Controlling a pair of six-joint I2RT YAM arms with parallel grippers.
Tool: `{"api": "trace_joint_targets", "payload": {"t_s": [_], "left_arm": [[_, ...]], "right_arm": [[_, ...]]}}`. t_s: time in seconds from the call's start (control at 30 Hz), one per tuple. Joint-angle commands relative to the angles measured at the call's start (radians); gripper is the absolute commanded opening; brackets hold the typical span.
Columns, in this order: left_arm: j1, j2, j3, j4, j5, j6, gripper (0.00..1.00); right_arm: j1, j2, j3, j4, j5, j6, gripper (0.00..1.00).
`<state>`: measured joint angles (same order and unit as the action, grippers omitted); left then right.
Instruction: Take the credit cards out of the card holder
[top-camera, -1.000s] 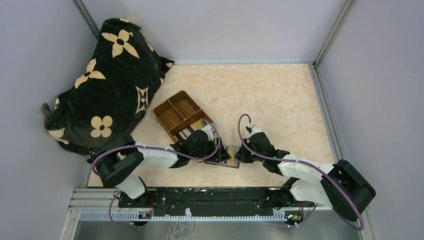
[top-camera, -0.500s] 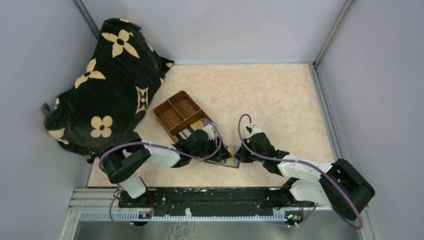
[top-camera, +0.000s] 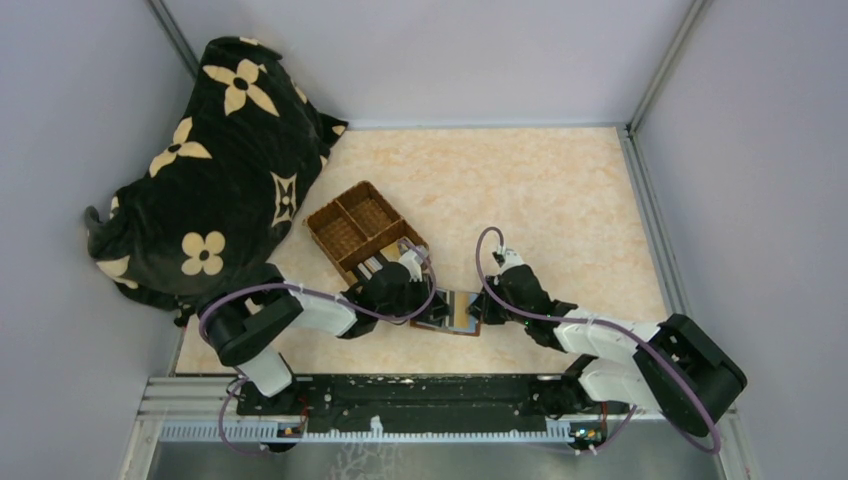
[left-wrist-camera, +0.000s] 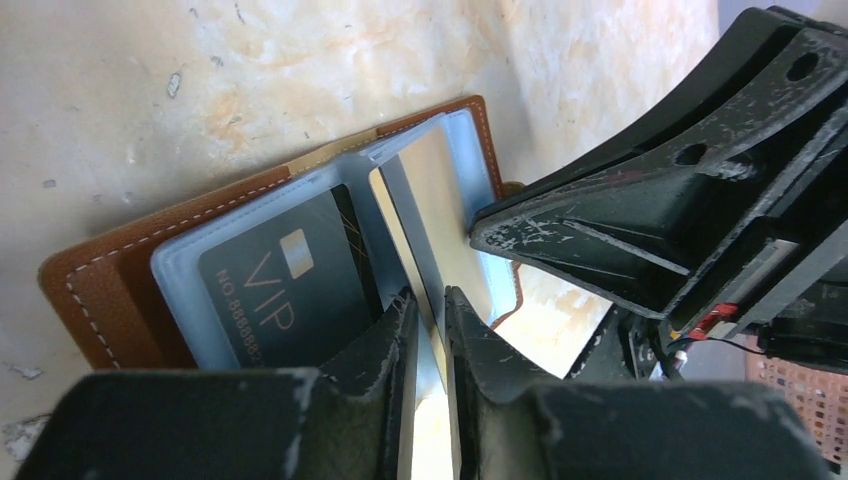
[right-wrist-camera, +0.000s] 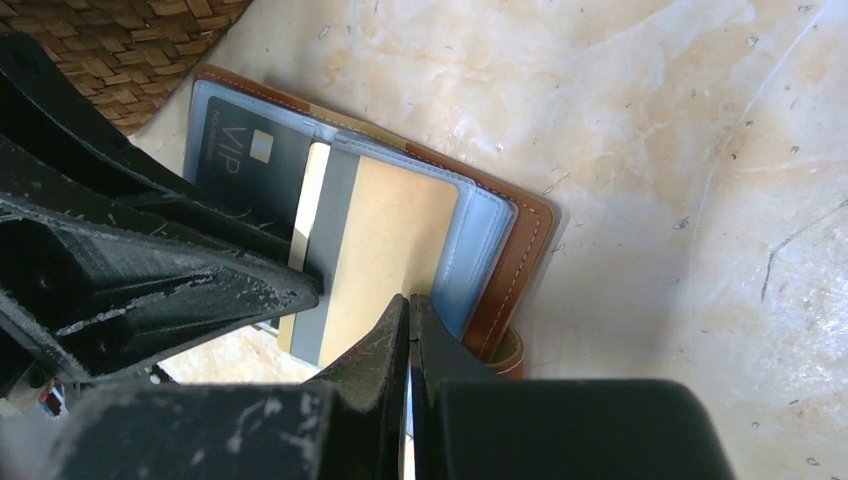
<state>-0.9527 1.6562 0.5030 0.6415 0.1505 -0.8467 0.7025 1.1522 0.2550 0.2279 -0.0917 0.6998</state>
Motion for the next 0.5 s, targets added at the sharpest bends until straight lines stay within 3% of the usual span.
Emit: {"api": "trace_joint_targets", "payload": {"t_s": [0.0, 0.2, 0.47], "left_arm": [[-0.014, 0.001, 0.009, 0.149, 0.085, -0.043, 0.23], [-0.014, 0.067, 0.036, 0.212, 0.140, -0.073, 0.40], [-0.016, 0.142, 0.048, 0.272, 0.185, -0.109, 0.41]], "right_arm": [[-0.005, 0.036, -0.035, -0.040, 0.003, -0.010, 0.00], [-0.004, 0.033, -0.045, -0.033, -0.003, -0.009, 0.00], [-0.003, 0.025, -0.045, -0.043, 0.007, -0.010, 0.00]]}}
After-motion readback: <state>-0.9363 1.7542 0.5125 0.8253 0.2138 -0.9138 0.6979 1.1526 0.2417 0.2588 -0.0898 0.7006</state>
